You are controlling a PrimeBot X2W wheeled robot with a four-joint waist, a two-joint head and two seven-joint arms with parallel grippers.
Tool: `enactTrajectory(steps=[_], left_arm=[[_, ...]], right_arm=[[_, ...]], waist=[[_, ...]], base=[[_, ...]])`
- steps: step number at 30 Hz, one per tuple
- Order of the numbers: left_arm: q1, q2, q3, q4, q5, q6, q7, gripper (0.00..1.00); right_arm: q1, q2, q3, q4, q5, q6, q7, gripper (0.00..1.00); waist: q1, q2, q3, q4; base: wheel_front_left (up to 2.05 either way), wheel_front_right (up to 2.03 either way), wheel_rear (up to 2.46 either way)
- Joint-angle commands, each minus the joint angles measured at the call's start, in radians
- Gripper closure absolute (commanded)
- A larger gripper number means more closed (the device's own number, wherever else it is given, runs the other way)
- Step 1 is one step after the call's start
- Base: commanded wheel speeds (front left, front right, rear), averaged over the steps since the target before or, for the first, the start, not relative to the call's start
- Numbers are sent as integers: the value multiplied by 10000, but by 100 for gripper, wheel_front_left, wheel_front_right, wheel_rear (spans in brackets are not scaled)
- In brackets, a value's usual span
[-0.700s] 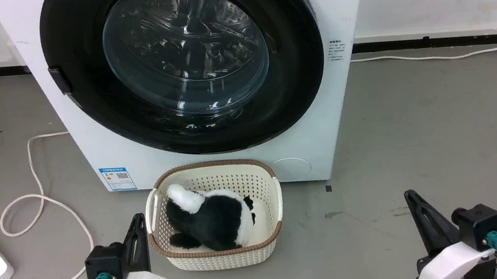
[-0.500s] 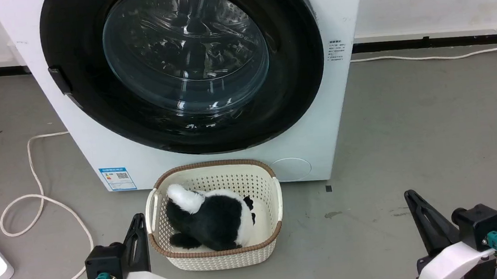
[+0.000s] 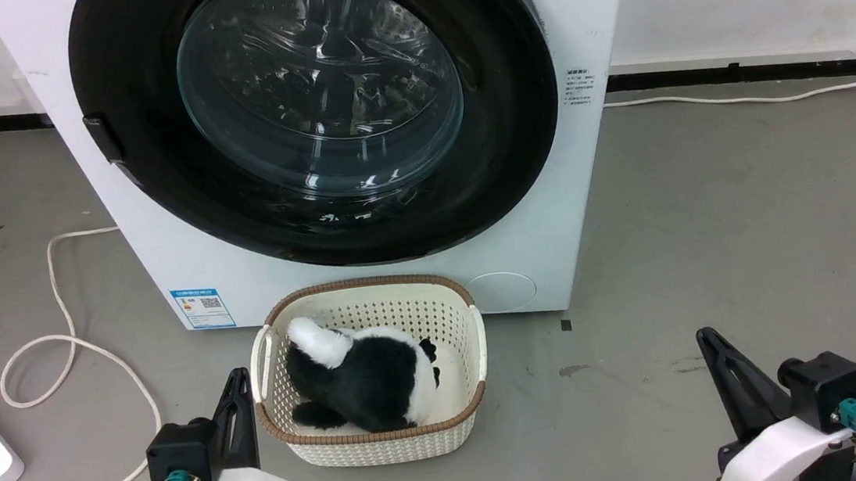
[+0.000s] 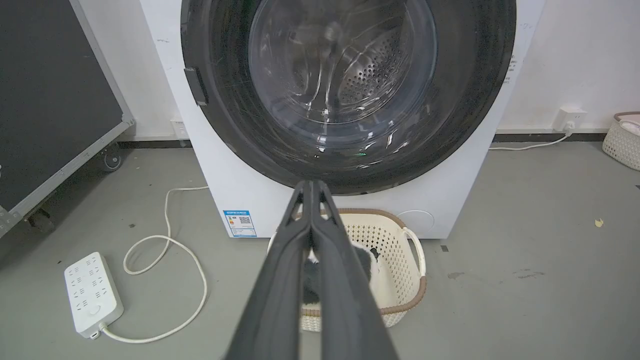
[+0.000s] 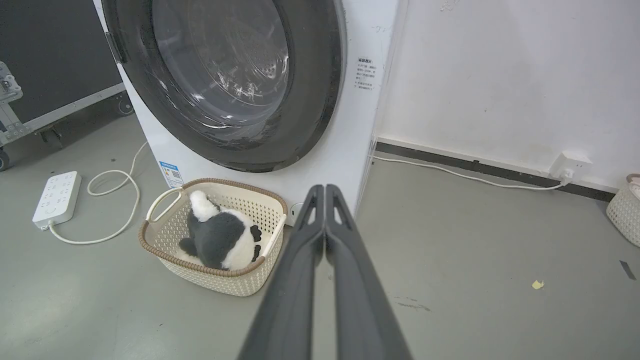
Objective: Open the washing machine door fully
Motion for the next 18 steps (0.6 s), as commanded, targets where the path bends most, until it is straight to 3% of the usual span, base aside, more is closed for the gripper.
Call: enactTrajectory(steps=[1,18], left_arm=[[-27,12,-1,-37,89,28,3,100],[-27,12,-1,-37,89,28,3,100]], right_arm=[[-134,49,-5,-47,-76,-11,14,100],[-134,49,-5,-47,-76,-11,14,100]], waist=[[0,0,0,0],[0,0,0,0]], base=[[0,0,0],[0,0,0]])
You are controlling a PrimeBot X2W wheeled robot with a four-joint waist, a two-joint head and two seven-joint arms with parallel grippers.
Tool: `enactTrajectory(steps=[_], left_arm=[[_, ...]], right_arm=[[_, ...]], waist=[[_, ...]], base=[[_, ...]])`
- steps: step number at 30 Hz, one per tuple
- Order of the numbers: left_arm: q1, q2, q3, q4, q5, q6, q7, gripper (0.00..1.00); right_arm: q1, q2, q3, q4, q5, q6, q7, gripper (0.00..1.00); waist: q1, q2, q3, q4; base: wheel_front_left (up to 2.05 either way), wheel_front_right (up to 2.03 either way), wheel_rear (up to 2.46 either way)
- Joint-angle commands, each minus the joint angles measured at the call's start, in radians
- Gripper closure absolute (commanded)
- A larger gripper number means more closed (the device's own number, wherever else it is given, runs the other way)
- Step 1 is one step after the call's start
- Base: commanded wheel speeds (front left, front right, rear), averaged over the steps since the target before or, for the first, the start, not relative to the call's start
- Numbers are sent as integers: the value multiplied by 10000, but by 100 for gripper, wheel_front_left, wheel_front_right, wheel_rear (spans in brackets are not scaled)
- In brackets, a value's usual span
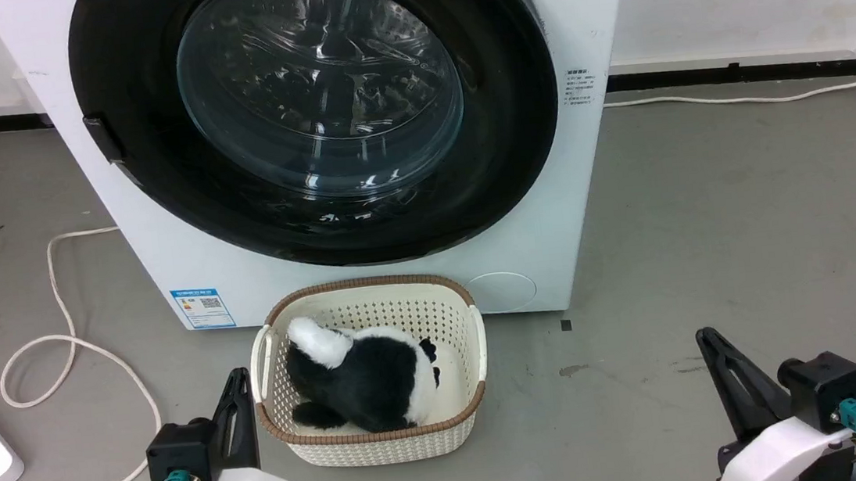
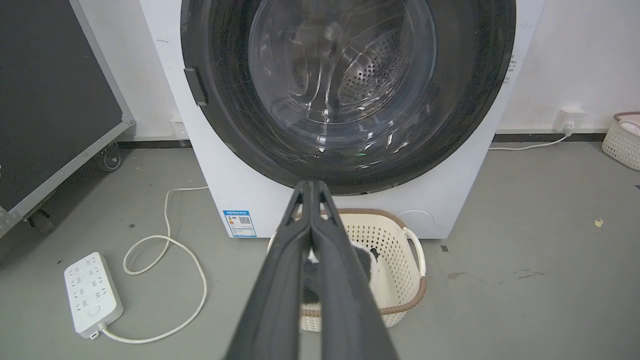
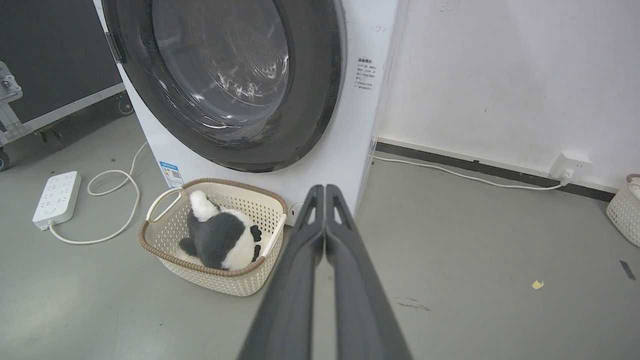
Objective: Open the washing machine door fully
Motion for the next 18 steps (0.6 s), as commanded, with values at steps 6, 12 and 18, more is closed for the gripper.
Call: enactTrajectory(steps=[6,12,18], left_arm=[[-4,-2,-16,15,-17,5,-31,0],[-16,-1,-100,40,-12,43,-157,0],[-80,0,-265,64,-10,107,-365,0]], right_arm=[[5,-1,8,2,32,0,-33,0],[0,1,-30,6,100,-1,-158,0],[-57,5,-76,-1,213,-2,-365,0]], waist=[[0,0,2,-1],[0,0,22,2],[0,0,163,59]], base=[[0,0,0],[0,0,0],[0,0,0]])
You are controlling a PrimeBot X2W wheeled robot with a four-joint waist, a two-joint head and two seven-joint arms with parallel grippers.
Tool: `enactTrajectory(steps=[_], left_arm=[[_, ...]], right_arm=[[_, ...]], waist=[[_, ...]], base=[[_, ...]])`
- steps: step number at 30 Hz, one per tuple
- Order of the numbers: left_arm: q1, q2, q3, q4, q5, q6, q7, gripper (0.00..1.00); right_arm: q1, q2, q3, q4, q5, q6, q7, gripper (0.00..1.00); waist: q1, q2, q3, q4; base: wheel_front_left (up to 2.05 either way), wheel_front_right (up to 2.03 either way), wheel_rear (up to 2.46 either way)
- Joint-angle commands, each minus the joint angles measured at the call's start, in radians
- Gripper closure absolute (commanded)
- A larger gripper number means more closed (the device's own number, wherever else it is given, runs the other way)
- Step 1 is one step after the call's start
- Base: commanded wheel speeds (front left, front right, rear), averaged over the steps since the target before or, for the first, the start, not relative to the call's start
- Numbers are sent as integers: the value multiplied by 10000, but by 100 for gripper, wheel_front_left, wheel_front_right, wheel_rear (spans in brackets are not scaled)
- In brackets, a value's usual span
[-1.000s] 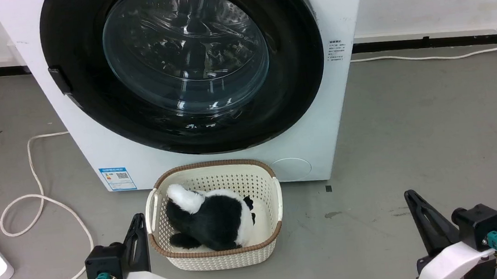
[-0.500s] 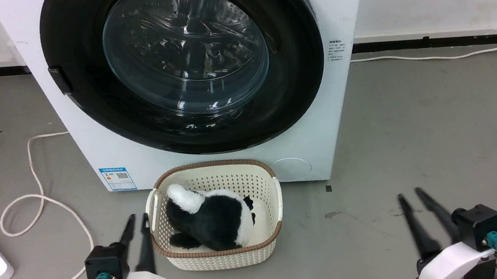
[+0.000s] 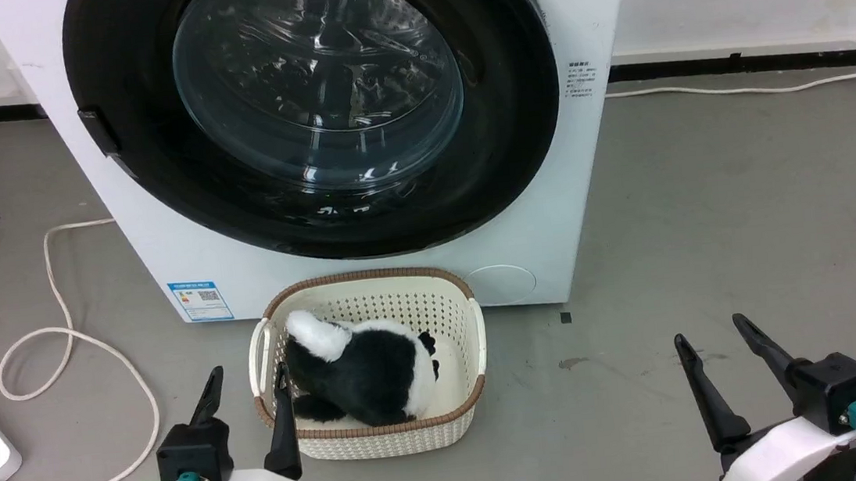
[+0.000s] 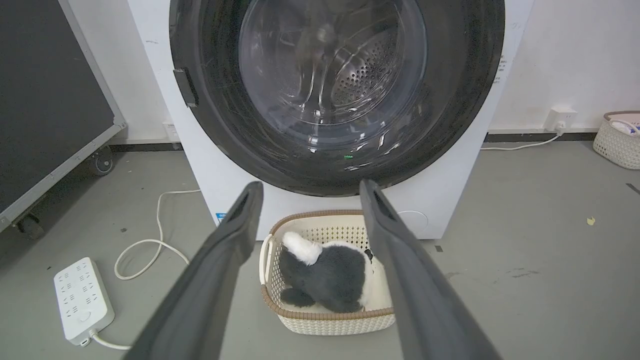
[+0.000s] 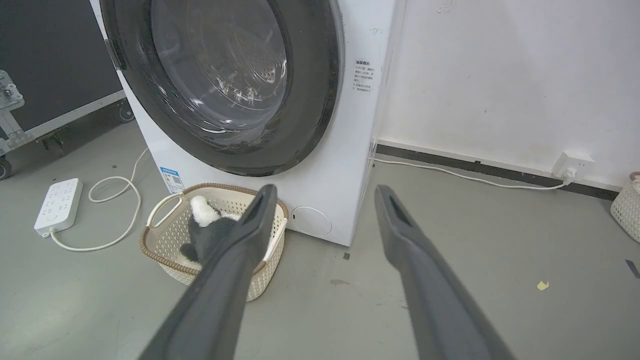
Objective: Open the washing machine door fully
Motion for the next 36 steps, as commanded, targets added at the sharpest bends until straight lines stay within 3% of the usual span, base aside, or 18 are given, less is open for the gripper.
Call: enactTrajectory(steps=[1,29,31,32,34,36], left_arm=[[-85,2,-62,30,7,75,-102,0],[-718,5,-605,-109,-111,483,-667,0],[-755,5,-659,-97,-124,517,-708,0],[-774,5,-688,-94,-132,533,-729,0],[-817,6,-745,-94,-147,567,-771,0],[-857,6,-795,-101,-159,602,-813,0]], right_arm=[[-86,1,-27,-7,98,-2,-110,0],[-2170,-1057,-235,-104,1535,-4,-431,0],[-2393,-1111,-255,-59,1660,-4,-418,6],[-2504,-1140,-270,-35,1730,-4,-409,47],[-2736,-1153,-357,37,1915,-5,-370,100],[-2987,-1153,-451,134,2095,-5,-285,100]], waist=[[0,0,40,23],[-1,0,1229,594],[-1,0,1300,638],[-1,0,1336,664],[-1,0,1413,713],[-1,0,1492,757]], base=[[0,0,0],[0,0,0],[0,0,0],[0,0,0],[0,0,0],[0,0,0]])
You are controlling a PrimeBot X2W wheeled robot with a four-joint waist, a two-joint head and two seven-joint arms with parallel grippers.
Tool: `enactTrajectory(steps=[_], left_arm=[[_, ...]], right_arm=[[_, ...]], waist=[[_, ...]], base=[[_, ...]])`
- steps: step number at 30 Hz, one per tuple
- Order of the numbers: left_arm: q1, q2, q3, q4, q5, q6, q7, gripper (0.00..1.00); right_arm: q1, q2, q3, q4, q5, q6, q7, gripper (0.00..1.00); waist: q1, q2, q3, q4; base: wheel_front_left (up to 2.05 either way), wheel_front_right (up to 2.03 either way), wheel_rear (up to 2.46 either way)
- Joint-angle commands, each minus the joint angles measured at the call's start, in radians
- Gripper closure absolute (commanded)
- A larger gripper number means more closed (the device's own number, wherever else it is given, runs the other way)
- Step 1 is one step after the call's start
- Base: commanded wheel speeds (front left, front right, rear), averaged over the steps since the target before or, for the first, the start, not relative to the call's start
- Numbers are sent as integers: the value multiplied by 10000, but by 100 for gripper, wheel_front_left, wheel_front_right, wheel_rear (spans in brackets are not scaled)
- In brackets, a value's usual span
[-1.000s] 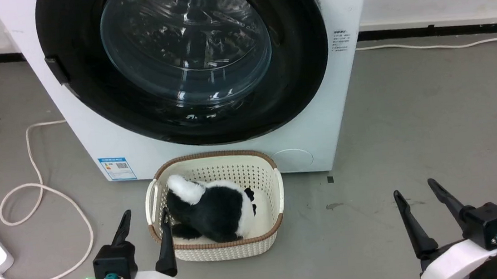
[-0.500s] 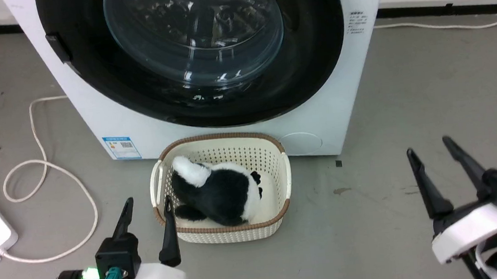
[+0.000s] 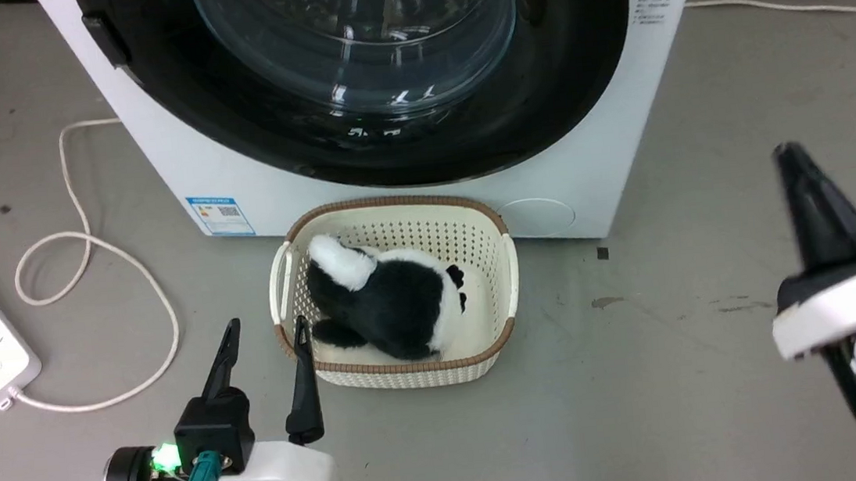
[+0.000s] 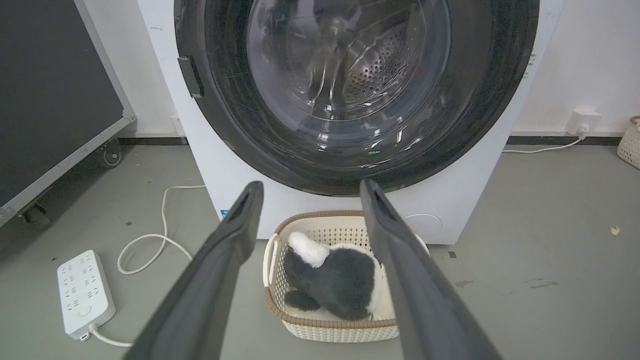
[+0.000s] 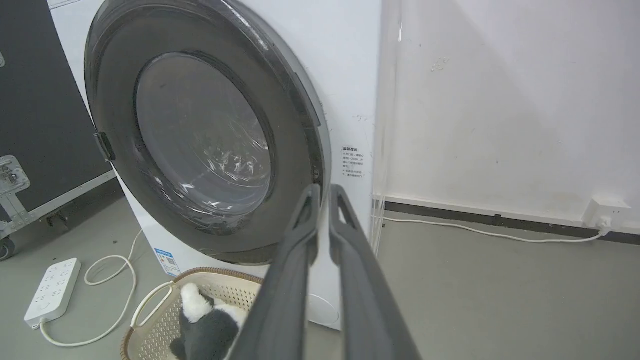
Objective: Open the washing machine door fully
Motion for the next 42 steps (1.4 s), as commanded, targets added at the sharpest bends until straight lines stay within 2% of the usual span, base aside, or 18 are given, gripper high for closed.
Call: enactTrajectory(steps=[1,9,19,20,28,42], left_arm=[[-192,6,-78,-35,-59,72,-92,0],[-344,7,-257,-50,-71,165,-259,0],[-550,8,-493,-52,-112,287,-468,0],[-639,8,-555,-73,-127,327,-531,0],[-954,9,-769,-121,-201,481,-698,0],[-1363,11,-1156,-163,-310,734,-989,0]], right_arm=[[-277,-83,-62,35,161,-5,8,100],[-1448,26,-471,580,1148,-6,503,100],[-3117,185,-1277,1602,2548,-6,1639,100],[-3734,229,-1493,1950,2871,-7,2046,100],[-5400,206,-2001,2923,3625,-7,3146,100],[-8259,66,-3514,5867,4844,-9,6317,100]], waist=[[-1,-1,55,37],[-1,-1,394,210],[-1,-1,864,474],[-1,-1,1049,542],[-1,-1,1596,772],[-1,-1,2383,1222]], base=[[0,0,0],[0,0,0],[0,0,0],[0,0,0],[0,0,0],[0,0,0]])
